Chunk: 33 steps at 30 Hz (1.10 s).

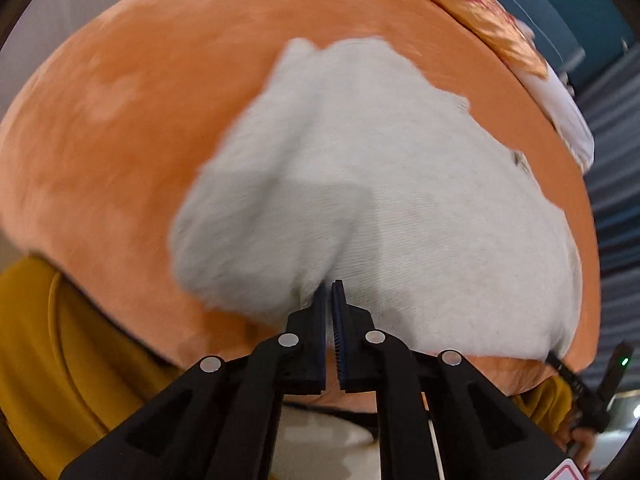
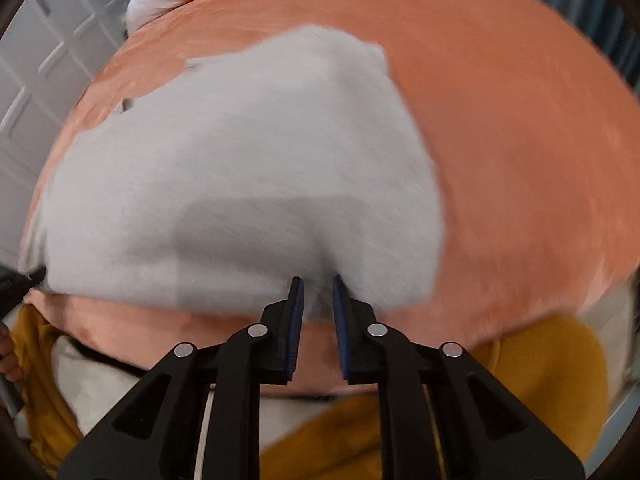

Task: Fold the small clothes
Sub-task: 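Open both tools, release the hem and press the folded sweater flat, then grasp the folded sweater edge with the left tool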

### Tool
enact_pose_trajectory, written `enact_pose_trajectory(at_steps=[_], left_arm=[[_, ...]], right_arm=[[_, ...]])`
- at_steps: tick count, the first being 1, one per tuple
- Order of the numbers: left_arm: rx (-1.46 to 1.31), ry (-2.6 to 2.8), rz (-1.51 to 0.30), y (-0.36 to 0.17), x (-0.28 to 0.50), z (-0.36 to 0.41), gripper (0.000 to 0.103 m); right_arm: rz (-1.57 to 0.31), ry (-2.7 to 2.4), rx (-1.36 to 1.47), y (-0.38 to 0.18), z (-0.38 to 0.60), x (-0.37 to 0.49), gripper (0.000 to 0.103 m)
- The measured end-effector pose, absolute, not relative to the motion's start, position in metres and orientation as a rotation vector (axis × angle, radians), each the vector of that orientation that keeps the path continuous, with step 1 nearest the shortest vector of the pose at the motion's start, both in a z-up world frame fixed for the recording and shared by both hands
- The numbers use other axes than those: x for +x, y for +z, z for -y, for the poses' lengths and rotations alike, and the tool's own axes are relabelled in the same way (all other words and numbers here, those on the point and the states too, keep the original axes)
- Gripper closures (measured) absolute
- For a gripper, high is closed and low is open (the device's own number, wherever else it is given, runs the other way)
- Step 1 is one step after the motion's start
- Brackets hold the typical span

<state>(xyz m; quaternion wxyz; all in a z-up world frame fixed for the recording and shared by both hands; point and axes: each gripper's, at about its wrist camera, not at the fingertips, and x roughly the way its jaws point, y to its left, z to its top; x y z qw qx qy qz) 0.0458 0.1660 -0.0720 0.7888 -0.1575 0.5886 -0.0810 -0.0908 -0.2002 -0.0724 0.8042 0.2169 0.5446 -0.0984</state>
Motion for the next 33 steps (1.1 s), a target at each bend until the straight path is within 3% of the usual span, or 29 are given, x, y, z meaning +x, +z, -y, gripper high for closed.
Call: enact_pose_trajectory(at_steps=[6,17,19,24,26,29,33], left_arm=[[-0.401,-0.165,-1.218,-0.075,0.035,-0.176,0.093],[-0.482,-0.232,-1.189,-0.079,0.04,-0.174,0.093],[-0.516,-0.237,-1.186,-0.08,0.039,-0.179,0.094],[-0.547,-0.183,-1.151,-0.057,0.027,-0.19,0.093],[-0.561,-0.154,-1.103,-0.043,0.023,-0.197,0.075],[-0.576,-0.087,-1.067,-0.033,0.025,-0.21,0.056],[-0.654,-0.067,-1.124,-0.045,0.043,-0.218,0.054]], right_arm=[[-1.23,-0.25,0.287,-0.077,0.174,-0.067,0.089],[-1.246,-0.309,0.323,-0.069,0.188,-0.097,0.087],[-1.245,-0.356,0.284,-0.068,0.189,-0.103,0.077],[-1.094,-0.354,0.356,-0.029,0.188,-0.104,0.076],[-1.025,-0.29,0.352,-0.008,0.172,-0.091,0.076],[-0.988,-0.159,0.357,0.001,0.141,-0.058,0.076],[-1.023,-0.001,0.323,-0.008,0.095,-0.004,0.076]])
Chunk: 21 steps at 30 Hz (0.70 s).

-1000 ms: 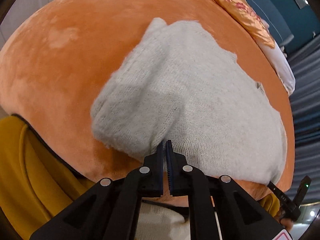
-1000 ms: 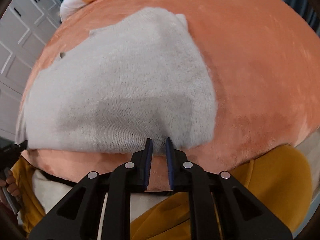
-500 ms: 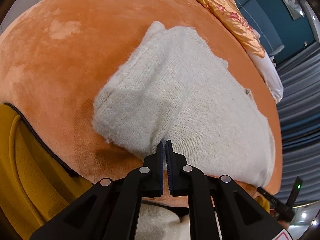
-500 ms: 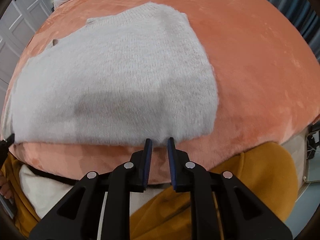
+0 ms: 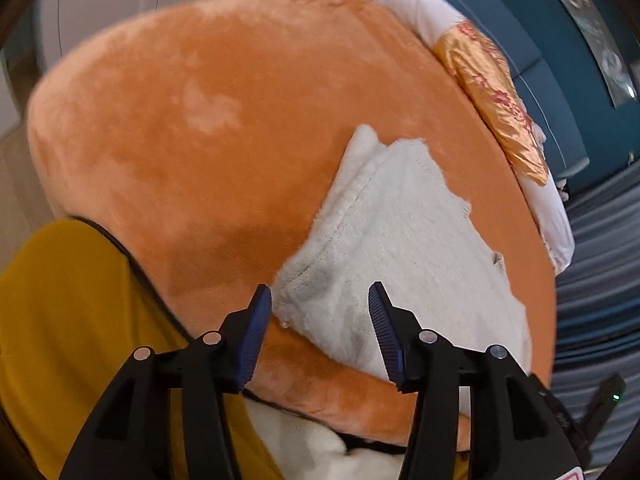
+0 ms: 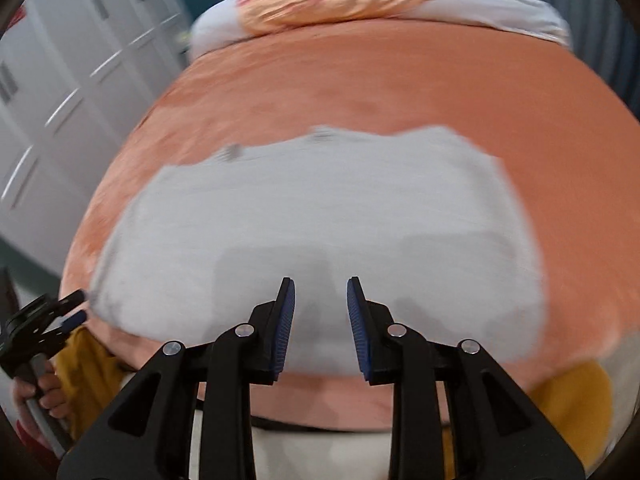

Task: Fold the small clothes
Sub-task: 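Grasp the folded sweater edge with the left tool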

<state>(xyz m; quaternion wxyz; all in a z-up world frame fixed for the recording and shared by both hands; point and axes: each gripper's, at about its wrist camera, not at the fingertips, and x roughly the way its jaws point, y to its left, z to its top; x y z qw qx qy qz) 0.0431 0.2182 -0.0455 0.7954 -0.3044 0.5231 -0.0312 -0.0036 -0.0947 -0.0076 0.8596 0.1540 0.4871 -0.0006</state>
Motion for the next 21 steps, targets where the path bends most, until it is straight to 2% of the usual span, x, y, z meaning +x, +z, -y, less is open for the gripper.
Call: enact_pose_trajectory(at_steps=[2,11,21], left_arm=[[-0.671,-0.055,-1.146,-0.052,0.05,-0.217,0.044],[-0.636,-0.01,-1.23,-0.079,0.066,-0.206,0.039],[-0.526,0.047,-1.221,-0.079,0.082,-0.186,0.022]], right_arm=[[-1.037,0.046,0.296,-0.015,0.074,0.018,0.076],[-1.193,0.066,0.26,-0.058,0.04,0.043,0.077],[-1.197,0.055,0.195,-0.062,0.028,0.048,0.076]])
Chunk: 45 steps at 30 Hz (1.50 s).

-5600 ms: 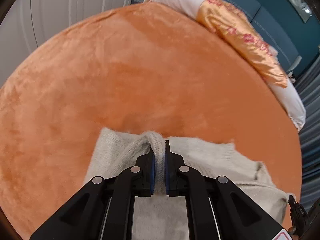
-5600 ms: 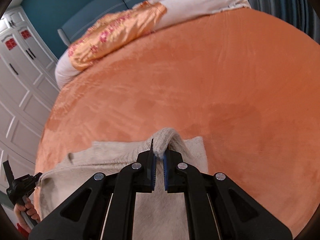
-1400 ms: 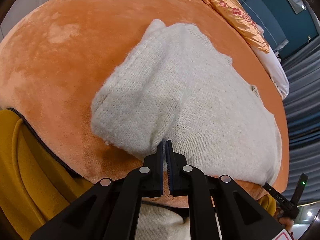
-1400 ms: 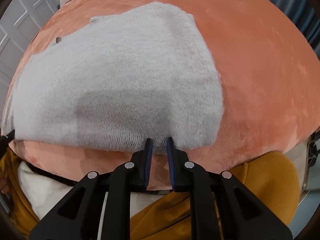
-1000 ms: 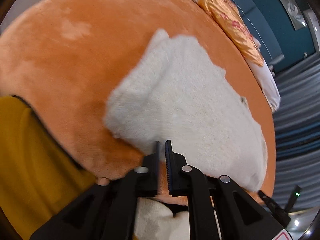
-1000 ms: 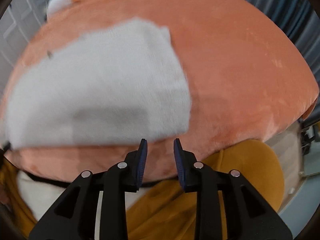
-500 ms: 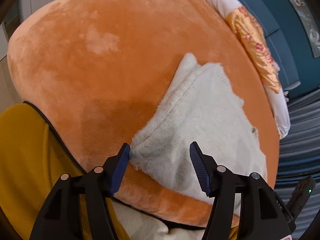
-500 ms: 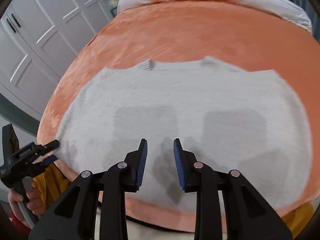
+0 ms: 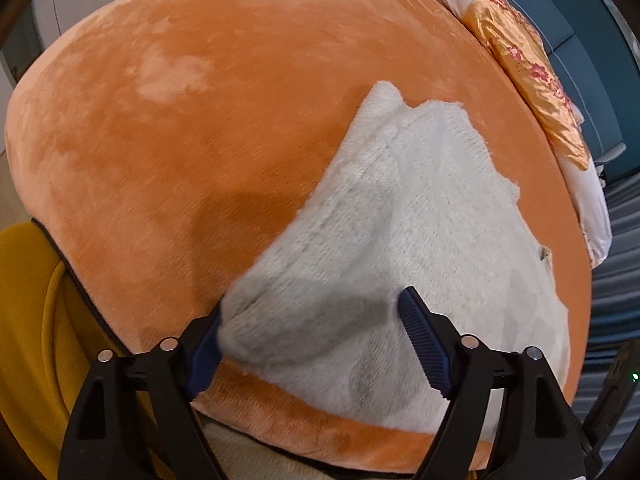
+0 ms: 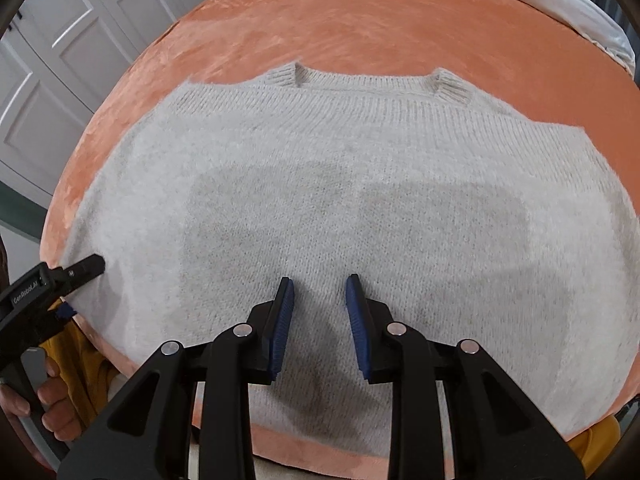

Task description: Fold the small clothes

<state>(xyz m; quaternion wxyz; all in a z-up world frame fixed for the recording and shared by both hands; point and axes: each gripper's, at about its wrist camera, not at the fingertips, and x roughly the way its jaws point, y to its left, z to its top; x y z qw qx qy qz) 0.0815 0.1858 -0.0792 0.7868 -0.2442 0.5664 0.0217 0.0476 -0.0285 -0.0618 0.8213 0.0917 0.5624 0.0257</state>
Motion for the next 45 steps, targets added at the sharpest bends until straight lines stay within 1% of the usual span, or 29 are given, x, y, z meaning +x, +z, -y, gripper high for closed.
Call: enact_pose_trajectory(at_steps=[4,6,7,8,13,15,17,19,20,22,28,31,32,35,39,45], left_arm=[[-0.505,0.051,-1.223,-0.078,0.087,-0.182,0.022],[-0.529,0.035,-1.216,-0.075,0.088,-0.184,0.03],[-0.536,0.029,-1.214,-0.074,0.088,-0.184,0.038],[-0.542,0.024,-1.213,-0.073,0.088,-0.184,0.042],[-0.563,0.017,-1.218,-0.072,0.087,-0.186,0.05],[-0.562,0.008,-1.216,-0.071,0.086,-0.183,0.056],[-0.565,-0.006,-1.212,-0.07,0.086,-0.181,0.068],[-0.558,-0.018,-1.204,-0.066,0.086,-0.177,0.072],[-0.555,-0.034,-1.198,-0.064,0.086,-0.174,0.076],[-0.55,-0.06,-1.175,-0.056,0.085,-0.17,0.078],[-0.548,-0.146,-1.082,-0.019,0.081,-0.153,0.081],[-0.515,-0.191,-1.044,0.002,0.079,-0.135,0.082],[-0.487,-0.194,-1.03,0.01,0.077,-0.127,0.082],[-0.423,-0.189,-0.998,0.027,0.072,-0.108,0.083],[-0.352,-0.261,-0.969,0.044,0.068,-0.074,0.083],[-0.315,-0.272,-0.996,0.037,0.075,-0.049,0.083]], right_arm=[[-1.195,0.058,0.19,-0.061,0.032,0.046,0.076],[-1.194,0.063,0.193,-0.062,0.033,0.047,0.076],[-1.193,0.066,0.194,-0.062,0.034,0.047,0.076],[-1.191,0.067,0.196,-0.062,0.034,0.047,0.076],[-1.185,0.068,0.197,-0.063,0.034,0.046,0.076],[-1.182,0.067,0.196,-0.063,0.034,0.046,0.076],[-1.18,0.068,0.198,-0.063,0.033,0.045,0.076],[-1.177,0.067,0.203,-0.063,0.034,0.045,0.076],[-1.175,0.066,0.203,-0.062,0.033,0.045,0.076],[-1.171,0.065,0.203,-0.062,0.033,0.045,0.075],[-1.165,0.071,0.225,-0.061,0.035,0.043,0.075],[-1.15,0.085,0.323,-0.05,0.048,0.033,0.073],[-1.137,0.091,0.362,-0.045,0.054,0.026,0.071],[-1.094,0.091,0.427,-0.032,0.075,-0.005,0.067],[-1.08,0.036,0.497,-0.03,0.118,-0.054,0.066],[-1.082,-0.108,0.572,-0.035,0.172,-0.113,0.066]])
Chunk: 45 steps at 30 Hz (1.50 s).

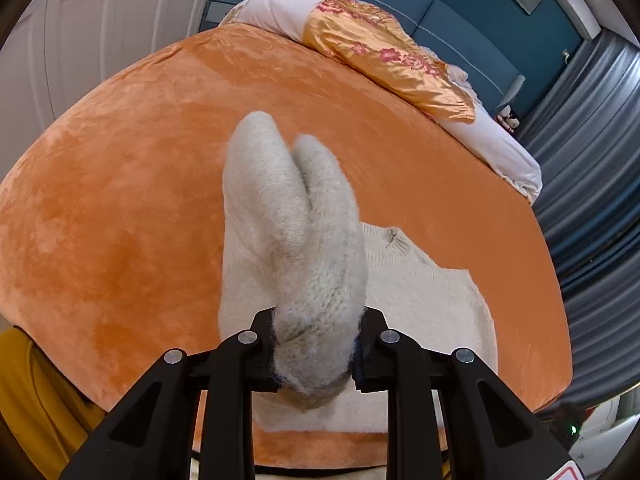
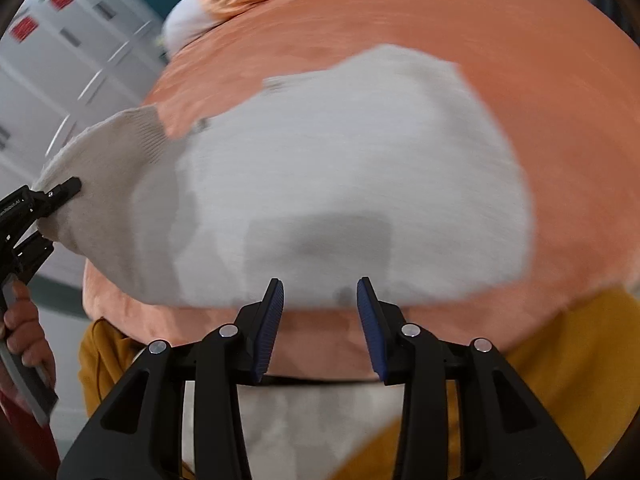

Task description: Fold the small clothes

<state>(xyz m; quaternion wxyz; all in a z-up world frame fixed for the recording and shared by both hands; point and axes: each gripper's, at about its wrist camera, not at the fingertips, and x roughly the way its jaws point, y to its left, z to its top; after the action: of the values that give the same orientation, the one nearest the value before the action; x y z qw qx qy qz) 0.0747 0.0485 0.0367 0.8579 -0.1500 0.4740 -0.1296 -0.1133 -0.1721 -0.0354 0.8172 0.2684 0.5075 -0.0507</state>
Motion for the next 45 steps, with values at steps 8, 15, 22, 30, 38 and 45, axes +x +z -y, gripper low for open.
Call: enact_pose_trajectory(at_steps=[8,15,22,30,38,45], left_arm=[[-0.481,-0.077,-1.044,0.009,0.073,-0.127,0.083],[-0.608,-0.033,-1.184,-0.057,0.069,-0.186,0.076],[-0.639,-0.061,-1.164,-0.055,0.066,-0.19,0.07],[-0.581,-0.072,-1.133,-0.046,0.06,-0.201,0.082],[-0.681,-0.07,-1.187,-0.078,0.059,-0.216,0.076],[-0.728,-0.103,-1.18,-0.084,0.056,-0.222,0.067]], right_arm=[[-1.05,-0.198,0.5,-0.031,0.194,-0.119,0.066],[-1.023,-0.304,0.474,-0.028,0.228,-0.098,0.065],[-1.062,-0.378,0.593,-0.05,0.269,-0.084,0.053],[-0.964,-0.37,0.459,-0.016,0.262,-0.092,0.097],[-1.088,-0.49,0.442,-0.049,0.265,-0.09,0.087],[-0.997,-0.204,0.392,0.012,0.186,-0.046,0.086]])
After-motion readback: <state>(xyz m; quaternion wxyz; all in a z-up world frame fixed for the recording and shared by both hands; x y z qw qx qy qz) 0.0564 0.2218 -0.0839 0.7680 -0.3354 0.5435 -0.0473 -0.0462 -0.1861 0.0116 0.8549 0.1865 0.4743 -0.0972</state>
